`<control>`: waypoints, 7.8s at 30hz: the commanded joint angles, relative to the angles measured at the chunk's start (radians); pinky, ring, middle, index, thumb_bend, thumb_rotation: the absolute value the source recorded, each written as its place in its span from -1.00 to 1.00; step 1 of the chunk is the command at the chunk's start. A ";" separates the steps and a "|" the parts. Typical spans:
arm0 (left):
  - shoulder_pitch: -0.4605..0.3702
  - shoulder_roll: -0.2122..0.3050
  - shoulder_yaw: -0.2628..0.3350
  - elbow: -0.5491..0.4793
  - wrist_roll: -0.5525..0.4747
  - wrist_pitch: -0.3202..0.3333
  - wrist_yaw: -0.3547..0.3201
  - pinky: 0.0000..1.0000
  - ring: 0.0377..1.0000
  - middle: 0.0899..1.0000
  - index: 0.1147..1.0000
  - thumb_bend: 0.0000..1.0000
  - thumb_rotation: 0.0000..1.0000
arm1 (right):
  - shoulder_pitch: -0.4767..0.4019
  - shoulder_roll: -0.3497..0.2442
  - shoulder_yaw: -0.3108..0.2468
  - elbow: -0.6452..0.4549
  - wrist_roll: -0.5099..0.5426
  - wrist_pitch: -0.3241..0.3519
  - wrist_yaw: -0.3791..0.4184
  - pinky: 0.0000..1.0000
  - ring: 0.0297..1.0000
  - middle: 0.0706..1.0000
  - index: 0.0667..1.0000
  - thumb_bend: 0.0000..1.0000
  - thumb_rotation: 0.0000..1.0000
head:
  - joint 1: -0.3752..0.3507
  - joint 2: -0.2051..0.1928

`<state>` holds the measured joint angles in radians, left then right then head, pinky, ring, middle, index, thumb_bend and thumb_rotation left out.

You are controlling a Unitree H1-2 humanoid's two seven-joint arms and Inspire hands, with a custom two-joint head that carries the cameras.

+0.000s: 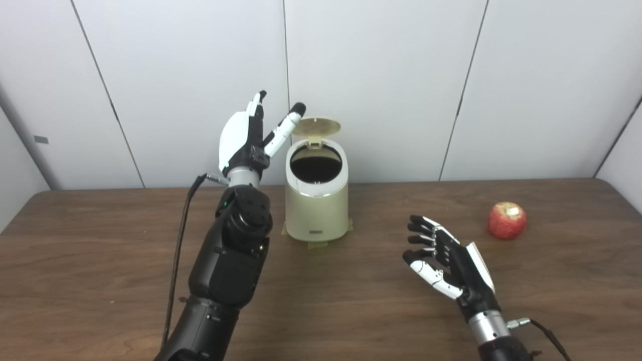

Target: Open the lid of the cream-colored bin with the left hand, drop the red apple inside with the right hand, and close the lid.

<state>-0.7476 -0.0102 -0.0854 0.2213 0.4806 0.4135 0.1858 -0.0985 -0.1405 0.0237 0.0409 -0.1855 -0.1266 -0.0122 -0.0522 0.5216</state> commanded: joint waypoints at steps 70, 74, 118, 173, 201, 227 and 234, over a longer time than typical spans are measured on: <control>0.737 0.124 0.216 -0.330 -0.599 -0.650 -0.226 0.57 0.62 0.63 0.64 0.24 0.70 | -0.770 -0.541 0.271 0.273 -0.718 0.468 0.678 0.10 0.49 0.68 0.64 0.80 -0.51 | 0.009 -0.020; 0.737 0.119 0.216 -0.338 -0.600 -0.646 -0.222 0.56 0.61 0.62 0.63 0.24 0.68 | -0.783 -0.537 0.305 0.354 -0.711 0.459 0.675 0.29 0.66 0.78 0.68 0.78 -0.39 | 0.016 -0.018; 0.742 0.141 0.230 -0.406 -0.643 -0.578 -0.213 0.48 0.62 0.62 0.59 0.28 0.60 | -0.598 -0.538 0.416 0.374 -0.733 0.488 0.525 0.05 0.51 0.69 0.62 0.84 -0.70 | 0.006 0.014; 0.732 0.115 0.217 -0.282 -0.565 -0.608 -0.188 0.50 0.60 0.59 0.58 0.06 0.63 | -0.748 -0.345 0.333 -0.406 -0.837 0.374 0.673 -0.42 -0.27 -0.17 -0.07 0.04 -1.00 | -0.007 0.006; 0.737 0.087 0.197 -0.282 -0.551 -0.612 -0.188 0.58 0.62 0.62 0.62 0.14 0.59 | -0.832 -0.115 0.368 0.092 -0.828 0.011 0.196 -0.34 -0.19 0.06 -0.16 0.02 -1.00 | 0.018 0.003; 0.743 0.080 0.195 -0.295 -0.538 -0.608 -0.182 0.53 0.62 0.62 0.63 0.06 0.67 | -0.883 -0.105 0.405 0.435 -0.808 -0.192 -0.279 -0.29 -0.13 0.07 -0.16 -0.01 -1.00 | 0.019 0.008; 0.743 0.079 0.194 -0.302 -0.533 -0.601 -0.182 0.53 0.62 0.62 0.64 0.09 0.67 | -0.875 -0.110 0.407 0.440 -0.814 -0.210 -0.314 -0.20 -0.10 0.06 -0.16 0.02 -1.00 | 0.019 0.008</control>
<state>-0.0037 0.0743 0.1143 -0.0677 -0.0527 -0.1752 -0.0001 -0.9132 -0.2364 0.4397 0.4939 -1.0097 -0.3258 -0.2928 -0.0322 0.5292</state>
